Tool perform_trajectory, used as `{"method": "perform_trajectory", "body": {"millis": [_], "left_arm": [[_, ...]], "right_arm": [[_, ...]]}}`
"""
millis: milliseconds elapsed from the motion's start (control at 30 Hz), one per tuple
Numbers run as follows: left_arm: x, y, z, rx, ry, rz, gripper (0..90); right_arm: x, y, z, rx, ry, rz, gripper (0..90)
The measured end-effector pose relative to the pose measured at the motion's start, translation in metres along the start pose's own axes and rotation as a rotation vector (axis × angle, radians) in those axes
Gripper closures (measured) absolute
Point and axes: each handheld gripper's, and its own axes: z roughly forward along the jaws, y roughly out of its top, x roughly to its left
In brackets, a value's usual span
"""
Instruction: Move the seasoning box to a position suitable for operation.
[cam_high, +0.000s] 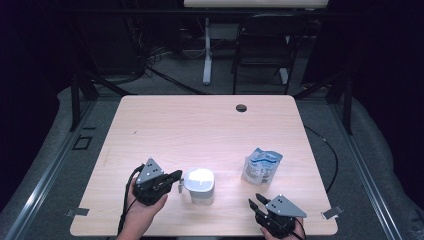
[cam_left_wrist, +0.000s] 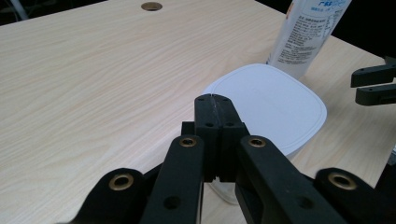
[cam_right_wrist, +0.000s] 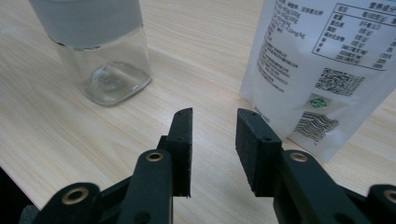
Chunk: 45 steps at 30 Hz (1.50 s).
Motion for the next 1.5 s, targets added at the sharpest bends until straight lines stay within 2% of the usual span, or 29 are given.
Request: {"method": "perform_trajectory", "body": {"millis": [233, 500, 667, 900, 1167, 1500], "left_arm": [[-0.002, 0.003, 0.005, 0.021, -0.012, 0.018, 90.0], [-0.001, 0.006, 0.01, 0.039, -0.02, 0.024, 90.0], [-0.002, 0.006, 0.013, 0.063, -0.012, 0.039, 90.0], [-0.001, 0.007, 0.015, 0.066, -0.024, 0.033, 90.0], [-0.002, 0.009, 0.016, 0.081, -0.021, 0.045, 90.0], [-0.001, 0.01, 0.016, 0.083, -0.022, 0.048, 90.0]], "right_arm": [[0.005, 0.007, 0.001, 0.014, 0.02, -0.016, 77.6], [0.014, 0.017, 0.007, 0.025, 0.041, -0.06, 82.0], [0.017, 0.024, 0.009, 0.017, 0.061, -0.067, 85.0], [0.02, 0.029, 0.015, 0.017, 0.09, -0.069, 87.6], [0.026, 0.042, 0.018, 0.004, 0.122, -0.107, 90.0], [0.028, 0.054, 0.027, 0.006, 0.144, -0.111, 90.0]]}}
